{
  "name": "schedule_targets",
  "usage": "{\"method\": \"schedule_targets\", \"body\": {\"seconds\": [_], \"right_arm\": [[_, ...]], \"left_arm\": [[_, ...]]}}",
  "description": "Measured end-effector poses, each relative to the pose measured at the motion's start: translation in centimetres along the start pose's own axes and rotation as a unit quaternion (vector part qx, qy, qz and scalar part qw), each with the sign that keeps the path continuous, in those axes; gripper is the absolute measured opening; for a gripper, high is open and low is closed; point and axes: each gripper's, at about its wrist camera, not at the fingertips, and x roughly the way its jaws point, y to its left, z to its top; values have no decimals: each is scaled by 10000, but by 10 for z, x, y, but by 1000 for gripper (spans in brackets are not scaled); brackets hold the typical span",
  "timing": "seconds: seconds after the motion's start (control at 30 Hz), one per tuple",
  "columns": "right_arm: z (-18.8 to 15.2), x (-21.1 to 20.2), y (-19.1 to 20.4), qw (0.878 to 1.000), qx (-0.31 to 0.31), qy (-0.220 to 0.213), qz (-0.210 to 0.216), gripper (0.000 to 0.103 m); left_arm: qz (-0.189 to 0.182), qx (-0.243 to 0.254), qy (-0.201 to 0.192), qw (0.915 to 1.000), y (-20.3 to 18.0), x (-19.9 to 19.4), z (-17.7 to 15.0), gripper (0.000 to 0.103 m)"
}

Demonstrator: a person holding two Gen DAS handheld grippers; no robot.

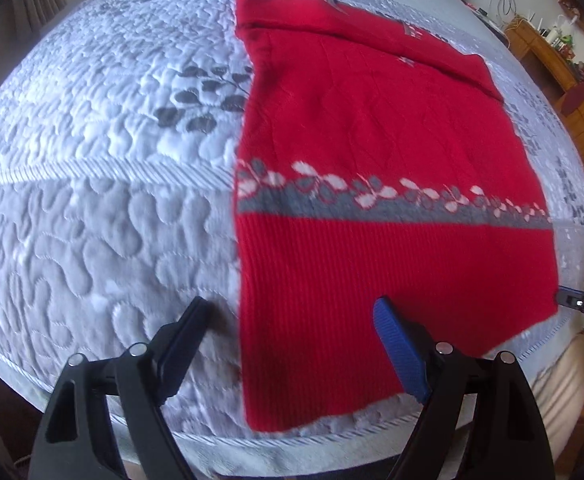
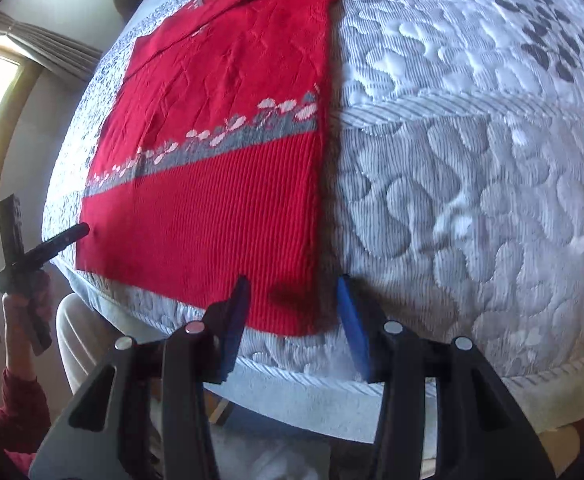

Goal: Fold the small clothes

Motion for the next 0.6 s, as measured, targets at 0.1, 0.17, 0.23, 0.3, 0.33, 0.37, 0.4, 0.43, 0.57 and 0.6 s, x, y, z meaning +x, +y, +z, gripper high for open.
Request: {"method": "schedule_targets", "body": {"seconds": [0.1, 0.17, 0.23, 0.3, 0.33, 0.37, 0.4, 0.43, 0.57, 0.6], "right_arm": [[-4, 1, 3, 9999, -6, -23, 118, 35], [-5, 4, 3, 9994, 33, 35, 328, 25], [-6, 9, 4, 9982, 139, 113, 567, 13], [-6, 11, 4, 9979, 165, 108, 611, 9], [-6, 10, 6, 9979, 140, 76, 633, 8], [-6, 8, 6, 9977, 126, 34, 670, 8], [-6, 4, 6, 9974, 122, -2, 716, 8], [-5, 0, 7, 9968, 111, -60, 788, 7], [-2, -20, 10, 9955, 28, -308, 892, 7], [-1, -26, 12, 9949, 8, -378, 934, 7]], "left_arm": [[64, -133, -6, 9999, 4, -1, -2, 63], [103, -242, -27, 9997, 10, -4, -3, 49], [-1, -429, -27, 9991, 18, -7, -6, 38], [-65, -473, 21, 9989, 19, -7, -7, 27], [-72, -486, 47, 9988, 20, -7, -8, 24], [-117, -513, 45, 9986, 20, -7, -10, 17], [-267, -576, 68, 9980, 21, -8, -12, 9], [-387, -681, 75, 9969, 22, -9, -14, 7], [-581, -894, -23, 9943, 24, -16, -15, 7], [-616, -907, -61, 9940, 23, -19, -17, 6]]}}
